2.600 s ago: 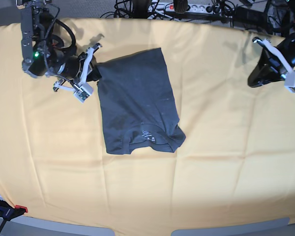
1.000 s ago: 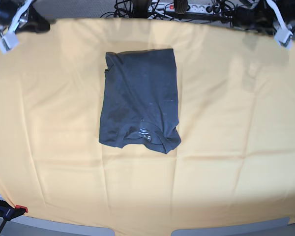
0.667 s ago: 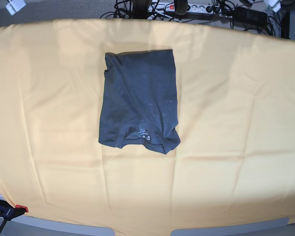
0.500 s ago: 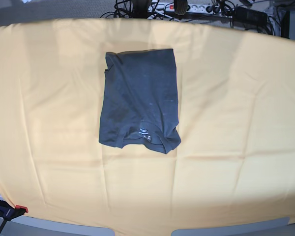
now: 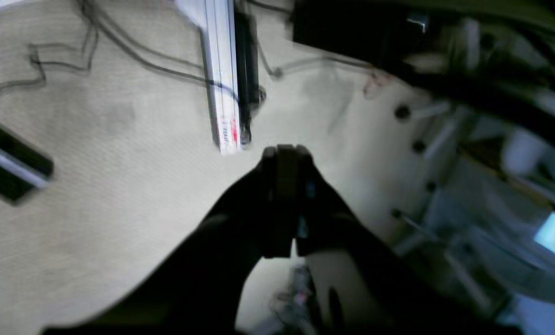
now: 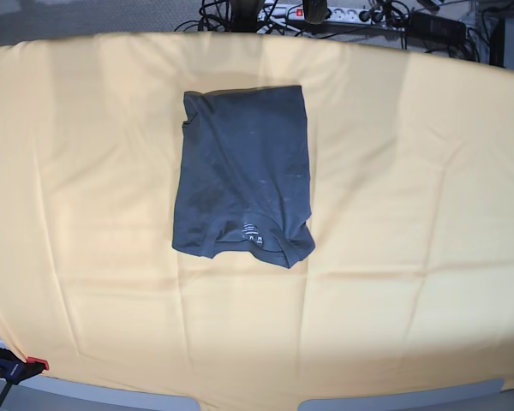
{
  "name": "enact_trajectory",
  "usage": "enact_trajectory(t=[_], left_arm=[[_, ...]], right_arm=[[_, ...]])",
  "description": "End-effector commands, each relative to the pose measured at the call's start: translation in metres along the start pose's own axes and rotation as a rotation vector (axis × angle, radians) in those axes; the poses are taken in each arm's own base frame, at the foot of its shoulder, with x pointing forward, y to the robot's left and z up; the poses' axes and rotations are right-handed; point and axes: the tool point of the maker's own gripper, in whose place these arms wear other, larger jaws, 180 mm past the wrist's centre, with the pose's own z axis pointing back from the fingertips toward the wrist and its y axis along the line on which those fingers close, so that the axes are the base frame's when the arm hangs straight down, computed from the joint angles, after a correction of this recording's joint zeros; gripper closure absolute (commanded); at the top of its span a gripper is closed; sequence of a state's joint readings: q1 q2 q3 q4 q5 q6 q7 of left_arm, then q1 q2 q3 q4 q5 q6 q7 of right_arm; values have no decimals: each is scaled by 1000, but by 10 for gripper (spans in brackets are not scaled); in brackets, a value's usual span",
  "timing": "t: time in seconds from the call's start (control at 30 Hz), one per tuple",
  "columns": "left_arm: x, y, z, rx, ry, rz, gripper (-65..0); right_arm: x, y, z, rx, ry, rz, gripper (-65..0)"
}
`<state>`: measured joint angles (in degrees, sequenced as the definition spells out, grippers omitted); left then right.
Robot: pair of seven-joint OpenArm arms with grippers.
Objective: Fold the T-shirt properly
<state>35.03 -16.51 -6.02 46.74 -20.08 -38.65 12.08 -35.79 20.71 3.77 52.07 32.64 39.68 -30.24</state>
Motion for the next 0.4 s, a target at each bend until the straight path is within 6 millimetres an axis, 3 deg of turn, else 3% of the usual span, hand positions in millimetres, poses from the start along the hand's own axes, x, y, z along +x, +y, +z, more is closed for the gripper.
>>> enact_trajectory(t=[0.0,0.13,0.2,0.37], left_arm=[[5,6,-4,17,-20,-17,0],[11,44,-36,249,46,-249,0],[10,50,-48,353,72,-307,0],[17,14,-77,346,23,-275,0]], right_arm=[[6,-7,0,-17,-11,33,0],[31,-27,-23,-201,-6,136,0],[37,-29,-34,-289,9,152,0],[40,-5,-59,-348,22,234,0]])
